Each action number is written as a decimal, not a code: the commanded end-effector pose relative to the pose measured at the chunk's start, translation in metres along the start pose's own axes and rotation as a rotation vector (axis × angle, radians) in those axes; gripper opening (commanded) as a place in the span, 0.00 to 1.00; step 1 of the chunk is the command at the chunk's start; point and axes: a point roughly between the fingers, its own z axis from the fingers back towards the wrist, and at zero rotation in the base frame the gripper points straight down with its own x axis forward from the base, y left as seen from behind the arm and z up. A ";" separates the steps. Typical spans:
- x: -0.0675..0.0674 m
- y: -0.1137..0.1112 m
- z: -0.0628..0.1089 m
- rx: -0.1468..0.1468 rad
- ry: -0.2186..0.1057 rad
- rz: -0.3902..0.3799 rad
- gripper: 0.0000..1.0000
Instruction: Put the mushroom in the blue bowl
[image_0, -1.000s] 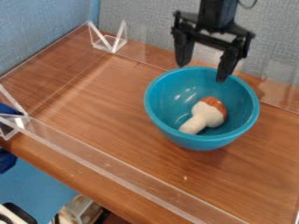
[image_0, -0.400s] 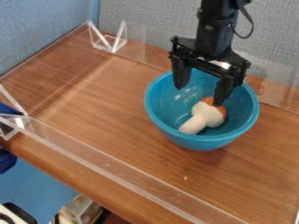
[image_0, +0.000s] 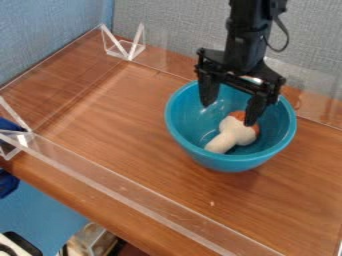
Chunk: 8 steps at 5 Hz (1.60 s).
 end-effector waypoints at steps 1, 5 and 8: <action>0.006 -0.002 -0.002 -0.001 -0.022 -0.006 1.00; 0.016 0.000 -0.021 -0.013 -0.015 0.000 0.00; 0.021 0.008 0.001 -0.018 -0.076 0.005 1.00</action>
